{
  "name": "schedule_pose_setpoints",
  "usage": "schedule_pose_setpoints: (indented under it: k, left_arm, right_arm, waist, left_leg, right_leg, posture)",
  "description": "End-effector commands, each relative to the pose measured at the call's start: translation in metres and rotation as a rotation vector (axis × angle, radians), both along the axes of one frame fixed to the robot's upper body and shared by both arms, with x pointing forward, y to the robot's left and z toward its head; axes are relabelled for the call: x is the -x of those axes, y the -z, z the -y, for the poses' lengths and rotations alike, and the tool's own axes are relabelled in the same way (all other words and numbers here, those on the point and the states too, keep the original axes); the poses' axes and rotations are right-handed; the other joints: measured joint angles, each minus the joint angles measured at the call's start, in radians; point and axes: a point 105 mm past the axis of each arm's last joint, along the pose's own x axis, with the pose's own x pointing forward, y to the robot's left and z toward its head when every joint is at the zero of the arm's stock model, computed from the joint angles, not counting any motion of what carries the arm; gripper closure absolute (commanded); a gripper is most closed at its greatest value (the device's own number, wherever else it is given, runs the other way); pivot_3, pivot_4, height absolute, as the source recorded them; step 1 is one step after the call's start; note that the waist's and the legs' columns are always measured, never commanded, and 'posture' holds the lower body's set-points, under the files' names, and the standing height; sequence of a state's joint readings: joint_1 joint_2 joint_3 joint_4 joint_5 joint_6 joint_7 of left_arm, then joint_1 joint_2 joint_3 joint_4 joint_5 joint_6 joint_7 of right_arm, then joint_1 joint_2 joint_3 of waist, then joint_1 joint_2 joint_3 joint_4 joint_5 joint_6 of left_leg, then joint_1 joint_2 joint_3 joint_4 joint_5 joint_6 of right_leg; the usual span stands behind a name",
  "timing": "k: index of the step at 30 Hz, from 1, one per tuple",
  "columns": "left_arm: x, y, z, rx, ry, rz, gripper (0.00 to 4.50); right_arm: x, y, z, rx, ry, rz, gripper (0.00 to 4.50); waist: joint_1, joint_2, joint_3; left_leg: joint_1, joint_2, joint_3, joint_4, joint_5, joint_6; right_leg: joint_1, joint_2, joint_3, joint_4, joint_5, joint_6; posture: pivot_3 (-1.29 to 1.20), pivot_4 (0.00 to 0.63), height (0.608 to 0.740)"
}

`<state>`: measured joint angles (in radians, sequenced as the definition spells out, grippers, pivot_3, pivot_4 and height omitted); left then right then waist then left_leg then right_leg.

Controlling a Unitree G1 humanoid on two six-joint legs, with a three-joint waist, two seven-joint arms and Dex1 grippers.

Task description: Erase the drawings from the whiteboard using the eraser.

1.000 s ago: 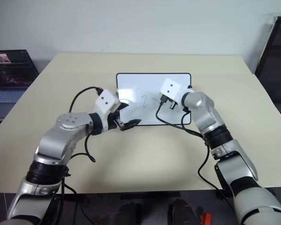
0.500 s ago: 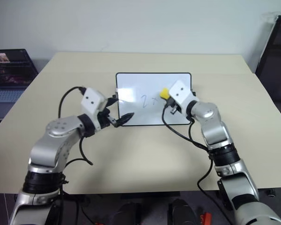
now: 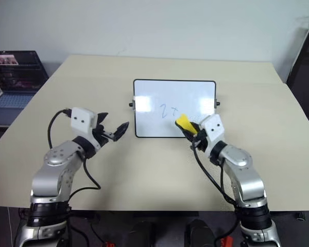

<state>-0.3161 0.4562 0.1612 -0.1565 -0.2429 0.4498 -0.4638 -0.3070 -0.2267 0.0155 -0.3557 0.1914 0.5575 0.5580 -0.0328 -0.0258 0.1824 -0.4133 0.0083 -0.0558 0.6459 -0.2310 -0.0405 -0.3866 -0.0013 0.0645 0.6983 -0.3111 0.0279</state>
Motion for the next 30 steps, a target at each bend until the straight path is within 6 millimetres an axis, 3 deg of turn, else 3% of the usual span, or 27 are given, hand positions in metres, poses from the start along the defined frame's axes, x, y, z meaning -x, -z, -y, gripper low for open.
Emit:
schedule_pose_setpoints:
  k: [1, 6, 11, 16, 22, 30]
  left_arm:
    - [-0.001, -0.018, 0.006, -0.011, 0.013, 0.073, 0.00]
    - [0.000, -0.024, 0.015, 0.008, 0.057, 0.084, 0.00]
    - [0.001, -0.026, 0.031, 0.022, 0.108, 0.072, 0.00]
    - [-0.001, -0.032, 0.042, 0.023, 0.153, 0.067, 0.00]
    - [-0.008, -0.033, 0.056, -0.037, 0.186, 0.056, 0.00]
    - [-0.005, -0.022, 0.062, -0.079, 0.224, 0.016, 0.00]
  right_arm:
    - [0.002, -0.015, 0.004, -0.103, -0.003, 0.011, 3.38]
    - [-0.004, -0.016, 0.002, -0.009, -0.002, 0.061, 3.39]
    - [-0.033, -0.012, 0.005, 0.257, 0.089, 0.092, 3.39]
    - [-0.056, -0.029, -0.013, 0.312, 0.087, 0.130, 3.39]
    - [-0.068, -0.028, -0.037, 0.391, 0.014, 0.133, 3.39]
    - [-0.102, -0.035, -0.046, 0.508, 0.057, 0.191, 3.39]
  waist:
    - [0.000, 0.000, 0.000]
    - [-0.001, 0.000, 0.000]
    - [-0.001, 0.000, 0.000]
    - [-0.003, 0.000, 0.000]
    - [0.000, 0.000, 0.000]
    - [-0.003, 0.000, 0.000]
  left_leg:
    - [0.000, 0.000, 0.000, 0.000, 0.000, 0.000]
    - [0.000, 0.000, 0.000, 0.000, 0.000, 0.000]
    - [0.001, 0.000, 0.002, 0.000, 0.000, 0.000]
    - [0.001, 0.000, 0.002, -0.001, 0.000, 0.000]
    - [0.000, 0.000, 0.002, -0.001, 0.000, 0.000]
    - [0.000, 0.000, 0.002, -0.001, 0.000, 0.000]
  right_leg:
    - [0.000, 0.000, 0.000, 0.000, 0.000, 0.000]
    - [0.000, 0.000, -0.001, 0.000, 0.000, 0.000]
    - [0.000, 0.001, -0.002, 0.000, 0.000, 0.000]
    - [-0.001, 0.001, -0.001, 0.000, 0.000, 0.000]
    - [-0.001, 0.001, -0.001, -0.001, 0.000, 0.000]
    - [-0.002, 0.001, -0.002, 0.000, 0.000, 0.000]
  posture:
    - [0.00, 0.150, 0.740]
    - [0.00, 0.150, 0.740]
    - [0.00, 0.150, 0.740]
    - [0.00, 0.150, 0.740]
    - [0.00, 0.150, 0.740]
    - [0.00, 0.150, 0.740]
